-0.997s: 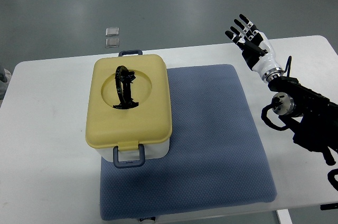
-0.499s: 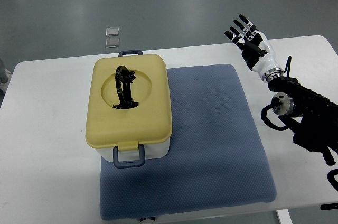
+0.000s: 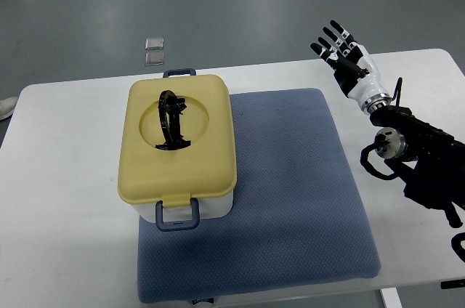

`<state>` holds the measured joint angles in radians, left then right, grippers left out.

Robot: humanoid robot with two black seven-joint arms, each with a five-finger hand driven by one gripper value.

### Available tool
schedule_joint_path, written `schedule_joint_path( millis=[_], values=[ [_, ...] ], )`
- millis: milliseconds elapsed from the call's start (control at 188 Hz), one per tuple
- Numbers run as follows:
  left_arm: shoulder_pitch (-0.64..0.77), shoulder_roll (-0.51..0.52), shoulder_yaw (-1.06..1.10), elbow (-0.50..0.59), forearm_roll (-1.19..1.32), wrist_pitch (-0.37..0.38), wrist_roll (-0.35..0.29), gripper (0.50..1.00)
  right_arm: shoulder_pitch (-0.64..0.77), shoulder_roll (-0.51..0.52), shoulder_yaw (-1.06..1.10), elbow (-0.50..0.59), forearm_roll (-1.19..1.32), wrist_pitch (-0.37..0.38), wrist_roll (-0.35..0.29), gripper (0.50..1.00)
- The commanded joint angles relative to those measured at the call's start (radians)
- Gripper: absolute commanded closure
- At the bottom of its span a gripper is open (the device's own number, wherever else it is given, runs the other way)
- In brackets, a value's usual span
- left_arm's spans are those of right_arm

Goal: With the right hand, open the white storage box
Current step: 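Raise the right hand and swing it over toward the box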

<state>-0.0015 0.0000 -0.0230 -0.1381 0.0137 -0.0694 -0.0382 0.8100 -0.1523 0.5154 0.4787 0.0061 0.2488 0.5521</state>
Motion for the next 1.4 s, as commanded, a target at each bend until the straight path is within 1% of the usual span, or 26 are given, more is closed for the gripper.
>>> schedule_joint_path(
  millis=[0,865,981,1119,1183,1247,1395],
  values=[
    [0.0,0.0,0.0,0.0,0.002,-0.001,0.0,0.5,0.001,-0.001,-0.002,-0.002,0.0,0.0,-0.001,0.574],
    [0.0,0.0,0.0,0.0,0.0,0.0,0.0,0.5,0.012,-0.006,-0.008,0.011,-0.017,-0.025,-0.008,0.574],
    [0.0,0.0,0.0,0.0,0.0,-0.001,0.0,0.5,0.046,-0.01,-0.018,0.014,-0.032,-0.028,-0.011,0.576],
    [0.0,0.0,0.0,0.0,0.0,-0.001,0.0,0.5,0.104,-0.018,-0.021,0.041,-0.133,-0.026,-0.011,0.576],
    [0.0,0.0,0.0,0.0,0.0,0.0,0.0,0.5,0.149,-0.044,-0.023,0.063,-0.199,-0.028,-0.012,0.579],
    [0.0,0.0,0.0,0.0,0.0,0.0,0.001,0.5,0.193,-0.076,-0.023,0.083,-0.299,-0.026,-0.014,0.579],
    [0.0,0.0,0.0,0.0,0.0,0.0,0.001,0.5,0.311,-0.115,-0.026,0.127,-0.531,0.0,-0.014,0.589]
  ],
)
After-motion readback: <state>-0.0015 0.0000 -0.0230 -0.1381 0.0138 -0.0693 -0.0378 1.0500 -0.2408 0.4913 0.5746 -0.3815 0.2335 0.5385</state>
